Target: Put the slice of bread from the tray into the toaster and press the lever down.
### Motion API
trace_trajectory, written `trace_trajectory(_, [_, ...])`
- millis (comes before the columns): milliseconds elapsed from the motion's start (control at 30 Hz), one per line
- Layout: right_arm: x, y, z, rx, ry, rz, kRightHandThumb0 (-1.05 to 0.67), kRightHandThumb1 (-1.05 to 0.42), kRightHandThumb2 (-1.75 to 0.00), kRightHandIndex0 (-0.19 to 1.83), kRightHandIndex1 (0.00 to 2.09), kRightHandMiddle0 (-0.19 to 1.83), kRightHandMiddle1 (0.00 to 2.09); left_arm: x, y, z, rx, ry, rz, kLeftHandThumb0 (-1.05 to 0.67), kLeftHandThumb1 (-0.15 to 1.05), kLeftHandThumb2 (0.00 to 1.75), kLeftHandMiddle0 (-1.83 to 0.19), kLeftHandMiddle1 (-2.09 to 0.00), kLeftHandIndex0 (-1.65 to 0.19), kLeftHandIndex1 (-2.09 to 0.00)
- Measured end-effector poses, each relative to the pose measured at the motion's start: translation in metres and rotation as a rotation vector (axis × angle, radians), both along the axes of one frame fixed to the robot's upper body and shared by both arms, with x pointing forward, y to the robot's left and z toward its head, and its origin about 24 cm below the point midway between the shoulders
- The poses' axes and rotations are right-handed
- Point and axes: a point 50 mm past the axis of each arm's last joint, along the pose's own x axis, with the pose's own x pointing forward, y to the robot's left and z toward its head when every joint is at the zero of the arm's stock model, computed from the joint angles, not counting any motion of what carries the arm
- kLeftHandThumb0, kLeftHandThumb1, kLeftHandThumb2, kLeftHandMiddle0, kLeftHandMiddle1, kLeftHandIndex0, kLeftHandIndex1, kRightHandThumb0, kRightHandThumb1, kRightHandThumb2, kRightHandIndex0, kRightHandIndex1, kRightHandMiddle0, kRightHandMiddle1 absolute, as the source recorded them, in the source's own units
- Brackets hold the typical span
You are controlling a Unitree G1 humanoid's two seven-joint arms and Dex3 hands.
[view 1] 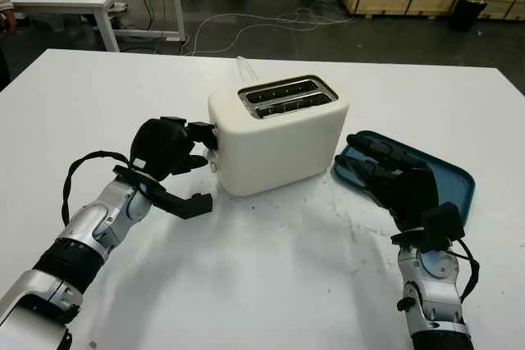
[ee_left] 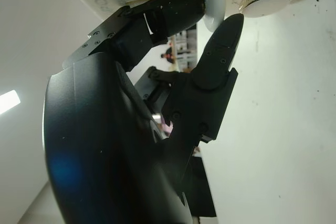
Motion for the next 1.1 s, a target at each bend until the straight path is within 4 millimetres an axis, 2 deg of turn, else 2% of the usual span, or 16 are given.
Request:
trace_trajectory(67, [0.000, 0.000, 0.000, 0.000, 0.000, 0.000, -0.43, -0.92, -0.01, 1.06, 0.01, 0.99, 0.00, -0.001, 0.002, 0.003, -0.005, -0.010, 0.004, -0.30, 0.91, 0.09, -0.94, -1.42, -0.86, -0.91])
trace_trajectory(267, [0.000, 0.001, 0.000, 0.000, 0.001, 0.002, -0.45, -0.92, -0.01, 1.06, 0.00, 0.99, 0.00, -0.003, 0.006, 0.009, -0.026, -0.036, 0.017, -0.25, 0.88, 0.05, -0.92, -1.43, -0.85, -0.86])
trace_trajectory(433, [0.000, 0.002, -0.001, 0.001, 0.005, 0.009, -0.43, -0.92, -0.01, 1.06, 0.00, 0.99, 0.00, -0.006, 0.011, 0.019, -0.049, -0.076, 0.033, -0.26, 0.90, 0.05, -0.90, -1.41, -0.85, -0.84])
trace_trajectory(533, [0.000, 0.002, -0.002, 0.001, 0.007, 0.010, -0.42, -0.92, 0.00, 1.06, 0.00, 1.00, 0.00, -0.006, 0.015, 0.031, -0.069, -0.121, 0.051, -0.25, 0.92, 0.06, -0.87, -1.49, -0.85, -0.83])
trace_trajectory(667, [0.001, 0.003, -0.002, 0.001, 0.010, 0.014, -0.42, -0.92, 0.00, 1.06, 0.00, 1.00, 0.00, -0.007, 0.018, 0.059, -0.113, -0.236, 0.054, -0.23, 0.90, 0.04, -0.87, -1.55, -0.86, -0.81])
trace_trajectory(733, [0.001, 0.003, -0.002, 0.001, 0.010, 0.015, -0.42, -0.92, 0.00, 1.06, 0.00, 1.00, 0.00, -0.008, 0.014, 0.066, -0.132, -0.270, 0.034, -0.25, 0.90, 0.03, -0.90, -1.47, -0.90, -0.79])
trace_trajectory(800, [0.001, 0.003, -0.002, 0.001, 0.010, 0.014, -0.42, -0.92, 0.00, 1.06, 0.00, 1.00, 0.00, -0.008, 0.010, 0.067, -0.144, -0.274, 0.018, -0.25, 0.89, 0.02, -0.93, -1.42, -0.92, -0.76])
trace_trajectory(1100, [0.001, 0.003, -0.002, 0.001, 0.010, 0.014, -0.42, -0.92, -0.01, 1.06, 0.00, 1.00, 0.00, -0.008, 0.009, 0.062, -0.149, -0.259, 0.004, -0.27, 0.91, 0.02, -0.92, -1.46, -0.93, -0.73])
